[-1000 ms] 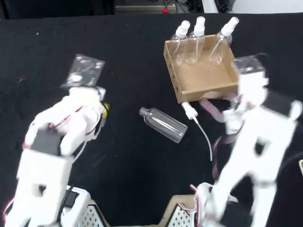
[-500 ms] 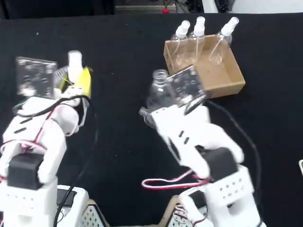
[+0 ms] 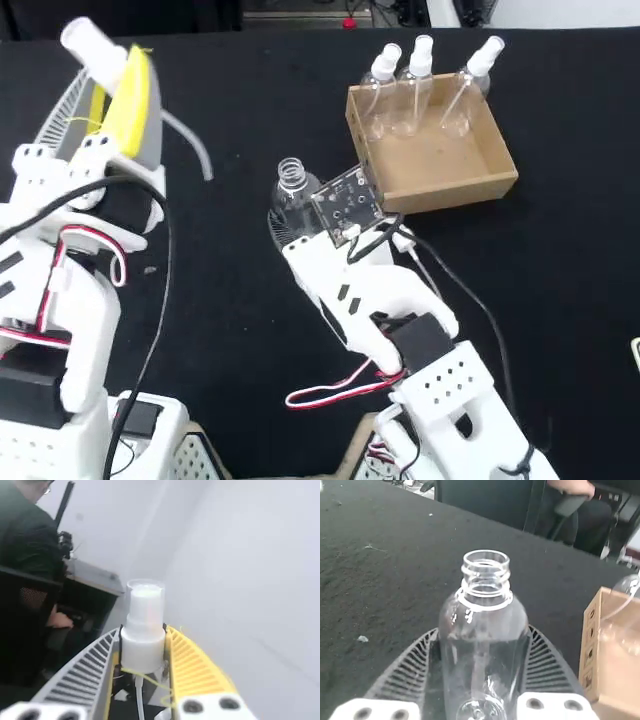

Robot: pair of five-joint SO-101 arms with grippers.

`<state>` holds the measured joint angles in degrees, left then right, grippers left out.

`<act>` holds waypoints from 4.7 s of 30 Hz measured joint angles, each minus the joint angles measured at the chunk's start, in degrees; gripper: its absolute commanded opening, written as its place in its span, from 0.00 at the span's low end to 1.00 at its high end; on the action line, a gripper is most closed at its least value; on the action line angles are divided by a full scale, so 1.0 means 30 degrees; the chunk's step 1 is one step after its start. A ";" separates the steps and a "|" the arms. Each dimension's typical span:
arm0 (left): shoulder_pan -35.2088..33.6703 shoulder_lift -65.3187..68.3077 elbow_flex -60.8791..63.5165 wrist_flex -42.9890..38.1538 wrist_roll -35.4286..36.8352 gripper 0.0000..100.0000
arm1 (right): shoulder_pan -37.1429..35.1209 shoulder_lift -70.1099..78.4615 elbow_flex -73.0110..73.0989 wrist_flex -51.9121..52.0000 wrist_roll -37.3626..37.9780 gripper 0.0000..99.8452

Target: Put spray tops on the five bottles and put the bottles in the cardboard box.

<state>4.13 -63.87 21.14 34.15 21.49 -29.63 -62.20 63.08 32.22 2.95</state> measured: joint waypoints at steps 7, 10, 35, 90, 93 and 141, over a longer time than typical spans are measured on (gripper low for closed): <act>0.4249 -0.0205 0.0791 -0.3429 0.0117 0.03 | 0.0000 -0.3810 0.2139 -0.0762 -0.0791 0.12; 0.5187 -0.0029 0.2168 -0.5040 0.0117 0.03 | 0.0000 -0.5480 0.2901 -0.0938 -0.0791 0.12; 0.8264 0.0029 0.6593 -0.7326 -0.3956 0.04 | 0.0000 -0.7209 0.3399 -0.0938 -0.0791 0.12; -1.1136 -1.0491 1.2571 0.7092 -0.5128 0.20 | -0.3516 1.7612 -0.0293 -2.1714 -0.1407 0.12; -1.1399 -1.0579 1.3128 0.7092 -0.5128 0.20 | -0.3458 2.1070 -0.1670 -2.3648 -0.1407 0.12; -1.1458 -1.0608 1.2337 0.7092 -0.5128 0.20 | -0.3282 2.6344 -0.0440 -2.9832 -0.1407 0.24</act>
<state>-30.24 -95.69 58.15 55.43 6.11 -39.47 16.84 61.76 -57.27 -1.27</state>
